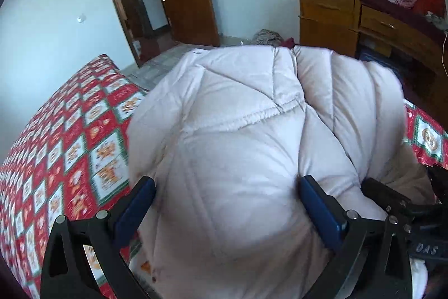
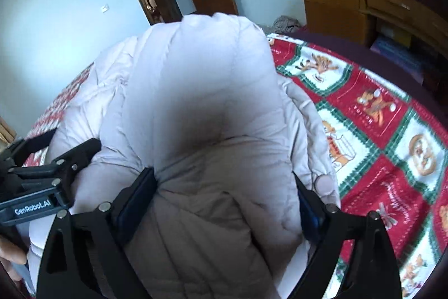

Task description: Fold large clothes

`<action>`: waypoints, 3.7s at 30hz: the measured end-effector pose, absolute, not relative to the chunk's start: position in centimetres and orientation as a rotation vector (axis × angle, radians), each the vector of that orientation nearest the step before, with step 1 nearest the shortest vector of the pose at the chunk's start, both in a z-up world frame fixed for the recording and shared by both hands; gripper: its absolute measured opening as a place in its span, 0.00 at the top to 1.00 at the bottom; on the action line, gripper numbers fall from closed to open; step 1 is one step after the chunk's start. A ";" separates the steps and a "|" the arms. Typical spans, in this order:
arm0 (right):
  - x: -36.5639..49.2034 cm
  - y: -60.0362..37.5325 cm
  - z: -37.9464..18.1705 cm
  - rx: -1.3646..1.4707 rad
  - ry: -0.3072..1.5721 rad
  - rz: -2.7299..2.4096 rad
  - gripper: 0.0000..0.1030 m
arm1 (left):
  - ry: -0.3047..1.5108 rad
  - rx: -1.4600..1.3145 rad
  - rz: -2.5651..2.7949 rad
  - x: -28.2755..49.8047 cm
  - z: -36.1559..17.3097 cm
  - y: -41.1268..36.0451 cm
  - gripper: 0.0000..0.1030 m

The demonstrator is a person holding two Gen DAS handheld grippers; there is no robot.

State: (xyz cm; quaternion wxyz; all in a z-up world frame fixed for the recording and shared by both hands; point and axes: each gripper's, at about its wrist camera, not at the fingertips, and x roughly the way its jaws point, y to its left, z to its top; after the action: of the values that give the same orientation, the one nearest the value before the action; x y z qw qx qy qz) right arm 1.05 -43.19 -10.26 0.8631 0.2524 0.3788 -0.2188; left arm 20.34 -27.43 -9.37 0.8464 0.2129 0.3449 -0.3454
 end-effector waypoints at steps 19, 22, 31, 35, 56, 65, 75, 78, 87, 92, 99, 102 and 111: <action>-11.3 -34.7 -3.6 0.257 0.659 -0.532 0.11 | 0.763 0.300 -0.620 9.2 -7.5 -15.3 0.01; -12.6 -33.9 -2.5 0.254 0.634 -0.526 0.10 | 0.744 0.337 -0.575 7.2 -7.0 -14.6 0.01; -14.6 -31.8 0.7 0.251 0.554 -0.523 0.04 | 0.652 0.282 -0.535 3.8 -2.9 -11.8 0.01; -15.3 -30.9 2.5 0.246 0.482 -0.513 0.01 | 0.621 0.235 -0.544 2.9 -1.0 -11.0 0.01; -17.3 -28.3 6.9 0.161 0.279 -0.526 0.00 | 0.364 0.137 -0.470 -0.8 4.4 -7.5 0.01; -17.4 -27.8 7.1 0.145 0.275 -0.522 0.00 | 0.368 0.137 -0.472 -1.1 4.4 -7.5 0.01; -17.7 -27.5 7.5 0.142 0.269 -0.516 0.00 | 0.364 0.139 -0.472 -1.3 4.3 -7.3 0.01; -17.6 -27.5 7.6 0.139 0.269 -0.513 0.00 | 0.366 0.138 -0.472 -1.3 4.3 -7.3 0.01; -17.6 -27.5 7.8 0.144 0.273 -0.510 0.00 | 0.370 0.137 -0.469 -1.5 4.4 -7.5 0.01; -17.6 -27.6 7.8 0.143 0.274 -0.509 0.00 | 0.377 0.136 -0.472 -1.6 4.4 -7.8 0.01; -17.6 -28.2 8.0 0.149 0.276 -0.507 0.00 | 0.369 0.144 -0.463 -1.6 4.4 -7.9 0.01; -17.6 -28.4 8.1 0.141 0.269 -0.511 0.00 | 0.367 0.139 -0.456 -1.4 4.4 -7.9 0.01; -17.2 -28.6 7.6 0.134 0.280 -0.503 0.00 | 0.378 0.139 -0.446 -1.0 4.1 -7.9 0.01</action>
State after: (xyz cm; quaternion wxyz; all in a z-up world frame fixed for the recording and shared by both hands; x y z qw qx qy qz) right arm -17.21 -28.59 7.62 0.9566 0.0660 0.1379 -0.2479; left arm -0.95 -7.93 4.12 0.9552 0.0687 0.1862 -0.2196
